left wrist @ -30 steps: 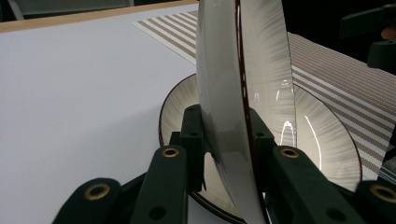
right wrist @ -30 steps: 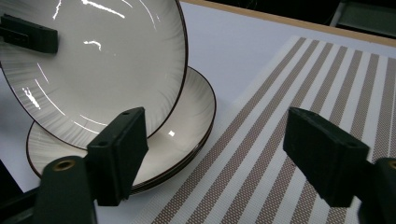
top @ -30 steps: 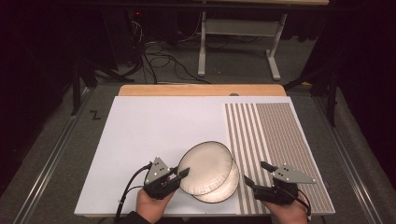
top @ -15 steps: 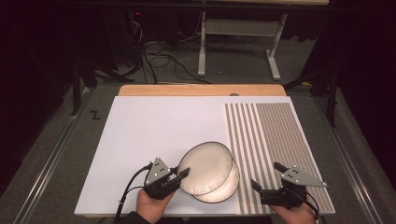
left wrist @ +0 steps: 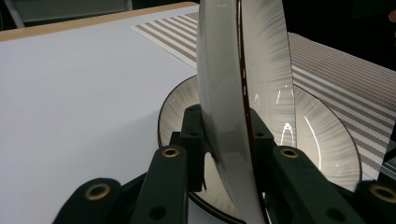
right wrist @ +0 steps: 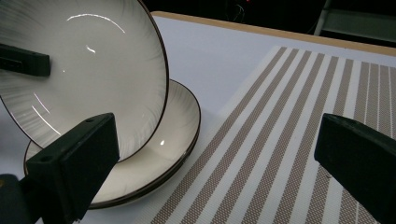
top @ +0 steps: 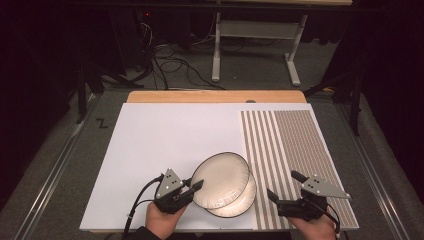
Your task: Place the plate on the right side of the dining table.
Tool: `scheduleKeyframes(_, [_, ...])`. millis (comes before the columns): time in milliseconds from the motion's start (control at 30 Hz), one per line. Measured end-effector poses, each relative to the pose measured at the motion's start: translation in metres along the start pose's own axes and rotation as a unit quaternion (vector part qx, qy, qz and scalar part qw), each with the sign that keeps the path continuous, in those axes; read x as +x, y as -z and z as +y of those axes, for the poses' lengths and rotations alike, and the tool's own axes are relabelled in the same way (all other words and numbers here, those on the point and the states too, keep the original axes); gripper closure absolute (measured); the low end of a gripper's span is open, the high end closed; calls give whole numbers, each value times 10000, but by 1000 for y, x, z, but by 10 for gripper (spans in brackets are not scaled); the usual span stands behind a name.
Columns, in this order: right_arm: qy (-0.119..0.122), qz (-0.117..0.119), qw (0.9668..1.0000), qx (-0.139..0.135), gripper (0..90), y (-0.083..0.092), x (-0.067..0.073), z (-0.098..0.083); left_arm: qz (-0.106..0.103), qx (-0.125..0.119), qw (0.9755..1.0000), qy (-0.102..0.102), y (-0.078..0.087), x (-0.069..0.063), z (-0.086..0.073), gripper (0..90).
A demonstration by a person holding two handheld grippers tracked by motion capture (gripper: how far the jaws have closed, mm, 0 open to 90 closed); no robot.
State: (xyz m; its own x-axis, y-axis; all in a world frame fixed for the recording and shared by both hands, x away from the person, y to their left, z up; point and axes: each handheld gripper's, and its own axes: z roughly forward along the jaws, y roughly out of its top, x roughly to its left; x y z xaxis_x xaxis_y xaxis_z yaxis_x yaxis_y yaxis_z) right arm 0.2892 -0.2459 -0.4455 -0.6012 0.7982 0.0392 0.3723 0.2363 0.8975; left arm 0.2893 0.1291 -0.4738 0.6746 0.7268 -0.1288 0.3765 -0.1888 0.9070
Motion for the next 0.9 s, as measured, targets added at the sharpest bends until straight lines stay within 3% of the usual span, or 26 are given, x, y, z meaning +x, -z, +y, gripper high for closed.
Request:
scheduleKeyframes(300, [184, 149, 9997, 36, 5, -19, 13, 10, -10, 8, 10000, -22, 0, 0, 1, 757])
scheduleKeyframes(900, [277, 447, 9984, 188, 5, -56, 34, 22, -13, 25, 10000, -77, 0, 0, 1, 757])
